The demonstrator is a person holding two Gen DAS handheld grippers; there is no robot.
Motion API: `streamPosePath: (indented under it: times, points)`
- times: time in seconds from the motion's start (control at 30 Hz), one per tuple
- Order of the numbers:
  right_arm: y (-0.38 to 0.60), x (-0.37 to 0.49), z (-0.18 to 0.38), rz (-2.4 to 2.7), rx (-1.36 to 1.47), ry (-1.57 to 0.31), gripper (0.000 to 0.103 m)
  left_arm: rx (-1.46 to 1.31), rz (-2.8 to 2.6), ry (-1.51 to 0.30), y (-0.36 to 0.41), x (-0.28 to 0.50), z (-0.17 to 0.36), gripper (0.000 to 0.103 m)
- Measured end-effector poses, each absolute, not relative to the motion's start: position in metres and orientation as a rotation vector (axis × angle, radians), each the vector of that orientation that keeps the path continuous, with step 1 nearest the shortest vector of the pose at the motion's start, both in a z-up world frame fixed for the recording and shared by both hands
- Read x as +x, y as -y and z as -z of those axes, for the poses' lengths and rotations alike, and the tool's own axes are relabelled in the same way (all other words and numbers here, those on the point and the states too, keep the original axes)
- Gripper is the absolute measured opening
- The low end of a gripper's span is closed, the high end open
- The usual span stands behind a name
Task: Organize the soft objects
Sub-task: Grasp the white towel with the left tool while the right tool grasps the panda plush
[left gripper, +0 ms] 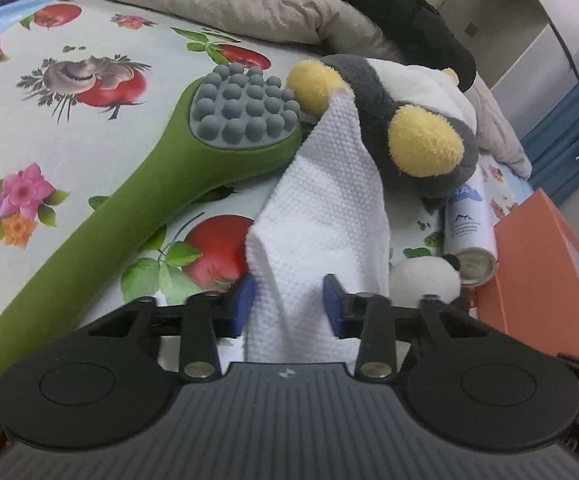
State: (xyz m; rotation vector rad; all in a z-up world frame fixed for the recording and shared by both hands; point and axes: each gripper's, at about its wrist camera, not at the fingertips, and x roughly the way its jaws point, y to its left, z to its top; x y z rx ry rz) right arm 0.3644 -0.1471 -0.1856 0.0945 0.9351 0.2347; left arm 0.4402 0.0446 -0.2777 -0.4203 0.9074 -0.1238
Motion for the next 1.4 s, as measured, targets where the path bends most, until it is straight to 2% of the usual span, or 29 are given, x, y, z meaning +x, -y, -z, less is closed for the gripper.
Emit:
streamPosePath:
  times: [0.03, 0.07, 0.17, 0.27, 0.3, 0.33, 0.37, 0.4, 0.53, 0.83, 1.2, 1.33, 1.4]
  points:
    - [0.143, 0.363, 0.186, -0.24, 0.064, -0.923, 0.043, -0.401, 0.116, -0.912, -0.044, 0.44, 0.278, 0.02]
    - [0.14, 0.362, 0.186, -0.249, 0.046, -0.914, 0.043, -0.382, 0.101, -0.914, -0.043, 0.439, 0.278, 0.011]
    - [0.134, 0.357, 0.191, -0.288, 0.022, -0.913, 0.043, -0.393, 0.096, -0.902, -0.047, 0.432, 0.277, 0.007]
    - [0.125, 0.346, 0.195, -0.307, -0.066, -0.855, 0.042, -0.374, 0.091, -0.873, -0.047, 0.42, 0.274, 0.006]
    - [0.123, 0.345, 0.197, -0.303, -0.089, -0.846, 0.039, -0.372, 0.087, -0.868, -0.048, 0.415, 0.272, 0.006]
    - [0.122, 0.344, 0.2, -0.292, -0.101, -0.839, 0.03, -0.372, 0.086, -0.863, -0.049, 0.409, 0.27, 0.006]
    - [0.122, 0.342, 0.202, -0.28, -0.106, -0.83, 0.027, -0.37, 0.083, -0.859, -0.05, 0.402, 0.268, 0.006]
    - [0.121, 0.341, 0.202, -0.272, -0.118, -0.816, 0.019, -0.37, 0.079, -0.859, -0.051, 0.396, 0.265, 0.006]
    - [0.124, 0.33, 0.191, -0.238, -0.146, -0.765, 0.016, -0.396, 0.079, -0.867, -0.057, 0.367, 0.252, 0.005]
    - [0.139, 0.276, 0.166, -0.25, -0.172, -0.726, 0.015, -0.41, 0.081, -0.877, -0.055, 0.286, 0.233, 0.005]
    - [0.143, 0.195, 0.171, -0.356, -0.204, -0.761, 0.015, -0.413, 0.048, -0.922, -0.055, 0.204, 0.228, 0.005]
    - [0.141, 0.18, 0.17, -0.415, -0.188, -0.79, 0.02, -0.411, 0.026, -0.93, -0.055, 0.192, 0.229, 0.007]
    - [0.142, 0.175, 0.169, -0.444, -0.167, -0.796, 0.023, -0.41, 0.01, -0.94, -0.055, 0.189, 0.231, 0.01]
